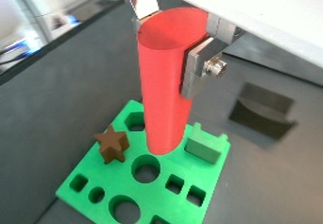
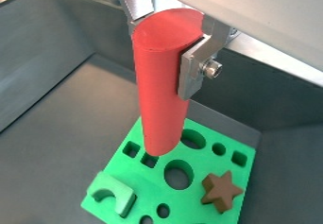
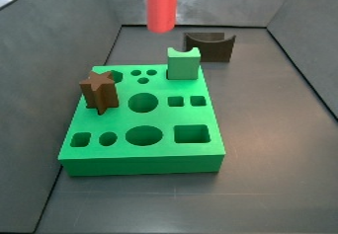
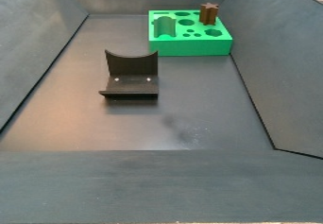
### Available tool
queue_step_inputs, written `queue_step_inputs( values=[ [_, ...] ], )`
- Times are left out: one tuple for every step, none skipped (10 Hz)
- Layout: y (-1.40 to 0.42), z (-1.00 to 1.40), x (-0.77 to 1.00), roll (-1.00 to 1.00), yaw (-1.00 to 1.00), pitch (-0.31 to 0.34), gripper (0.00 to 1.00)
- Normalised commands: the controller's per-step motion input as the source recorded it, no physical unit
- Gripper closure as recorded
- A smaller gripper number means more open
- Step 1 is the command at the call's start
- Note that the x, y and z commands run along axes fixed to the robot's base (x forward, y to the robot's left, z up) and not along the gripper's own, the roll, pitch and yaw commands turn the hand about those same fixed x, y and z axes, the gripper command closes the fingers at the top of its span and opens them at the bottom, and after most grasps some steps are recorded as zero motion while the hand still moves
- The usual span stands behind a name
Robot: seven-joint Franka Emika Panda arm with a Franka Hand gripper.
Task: Pick up the oval object. Move up. Move to above the board. Insert the oval object.
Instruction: Insert the oval object.
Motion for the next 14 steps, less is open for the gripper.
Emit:
queue_step_inputs(
  values=[
    [-0.01, -0.18, 0.0, -0.07, -1.0, -0.097, 1.0],
    [-0.01, -0.18, 0.0, -0.07, -1.0, -0.099, 1.0],
    [-0.02, -0.2, 0.0, -0.09, -1.0, -0.104, 1.0],
    [-0.05, -0.25, 0.0, -0.1, -0.99, -0.164, 1.0],
    [-0.05, -0.29, 0.0, -0.11, -0.97, -0.199, 1.0],
    [-0.05, -0.29, 0.0, -0.11, -0.97, -0.2, 1.0],
    [-0.05, -0.29, 0.0, -0.11, -0.97, -0.194, 1.0],
    [-0.02, -0.27, 0.0, -0.09, -1.0, -0.14, 1.0],
    [0.0, -0.24, 0.0, -0.08, -1.0, -0.134, 1.0],
    [-0.02, -0.25, 0.0, -0.1, -1.0, -0.131, 1.0],
    [-0.03, -0.25, 0.0, -0.1, -0.99, -0.13, 1.0],
    [0.0, -0.2, 0.0, -0.07, -1.0, -0.124, 1.0],
    [-0.15, 0.0, -0.04, 0.0, -0.78, -0.08, 1.0],
    [-0.55, 0.0, 0.0, 0.16, -0.5, -0.02, 1.0]
  ],
)
